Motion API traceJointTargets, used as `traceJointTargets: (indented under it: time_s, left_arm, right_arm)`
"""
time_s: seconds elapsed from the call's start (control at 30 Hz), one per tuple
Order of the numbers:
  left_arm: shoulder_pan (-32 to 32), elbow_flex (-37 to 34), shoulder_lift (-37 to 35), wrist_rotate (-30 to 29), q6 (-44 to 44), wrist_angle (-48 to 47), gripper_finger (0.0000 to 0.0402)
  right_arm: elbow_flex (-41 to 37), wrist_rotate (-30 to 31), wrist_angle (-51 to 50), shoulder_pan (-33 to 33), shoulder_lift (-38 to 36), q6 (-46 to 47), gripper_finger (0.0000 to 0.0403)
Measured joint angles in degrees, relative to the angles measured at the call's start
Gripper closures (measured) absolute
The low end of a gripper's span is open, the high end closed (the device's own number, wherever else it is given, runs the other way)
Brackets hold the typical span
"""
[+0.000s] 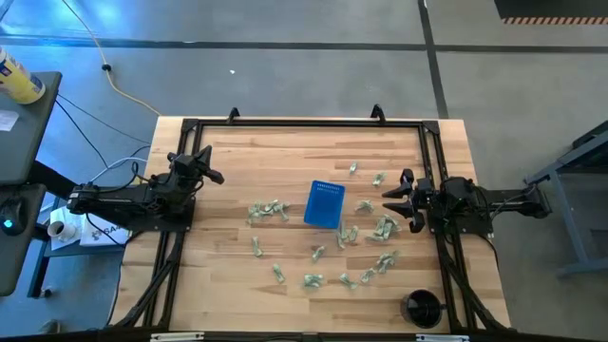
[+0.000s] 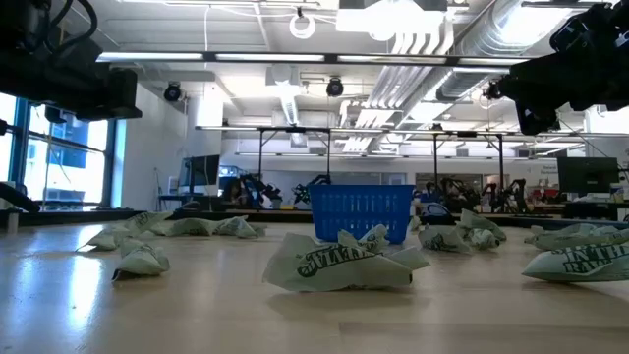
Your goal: Pick and place Stevia / Truvia into bins
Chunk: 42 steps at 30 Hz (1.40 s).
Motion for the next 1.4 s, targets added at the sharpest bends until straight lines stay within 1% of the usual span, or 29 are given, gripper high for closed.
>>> traceJointTargets:
  time_s: [1.27,1.33,1.4]
  left_arm:
    - [0.0,0.0,0.0,0.0,0.0,0.0,0.0362]
    - [0.0,0.0,0.0,0.0,-1.2,0.2,0.0362]
    - [0.0,0.1,0.0,1.0,-5.9,1.3,0.0362]
  right_arm:
    - [0.0,0.0,0.0,0.0,0.0,0.0,0.0265]
    - [0.0,0.0,0.0,0.0,0.0,0.0,0.0265]
    - [0.0,0.0,0.0,0.0,0.0,0.0,0.0265]
